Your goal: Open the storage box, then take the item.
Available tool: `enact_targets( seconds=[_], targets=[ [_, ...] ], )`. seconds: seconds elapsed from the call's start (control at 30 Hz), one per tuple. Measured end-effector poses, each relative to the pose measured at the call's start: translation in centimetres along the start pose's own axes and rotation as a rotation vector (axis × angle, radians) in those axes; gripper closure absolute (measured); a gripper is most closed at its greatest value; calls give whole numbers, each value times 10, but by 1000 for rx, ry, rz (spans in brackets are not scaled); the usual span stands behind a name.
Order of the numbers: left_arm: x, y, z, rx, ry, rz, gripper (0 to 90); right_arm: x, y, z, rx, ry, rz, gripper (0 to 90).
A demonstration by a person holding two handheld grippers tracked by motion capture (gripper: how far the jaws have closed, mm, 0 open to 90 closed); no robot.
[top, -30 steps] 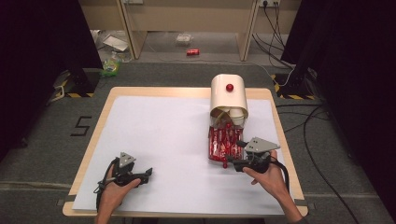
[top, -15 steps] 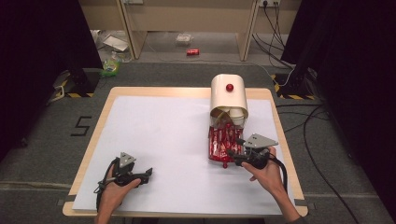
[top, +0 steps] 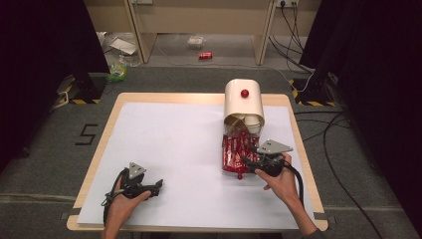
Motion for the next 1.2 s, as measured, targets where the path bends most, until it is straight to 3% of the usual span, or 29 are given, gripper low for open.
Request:
enact_targets(
  seconds=[0.4,1.2],
  targets=[
    [0,0,0,2,1,-1,119,10,-1,2,10,4,-24,477],
    [0,0,0,2,2,1,119,26,2,5,17,-34,-64,499]
  ],
)
Point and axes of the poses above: each handheld gripper's, and its own axes: x roughly forward along the jaws, y roughly out of its top, z roughly to its right, the point moved 10 cm from there along x, roughly forward along the jaws, and after that the axes turned 11 degrees about -z, right-handed, at the moved point
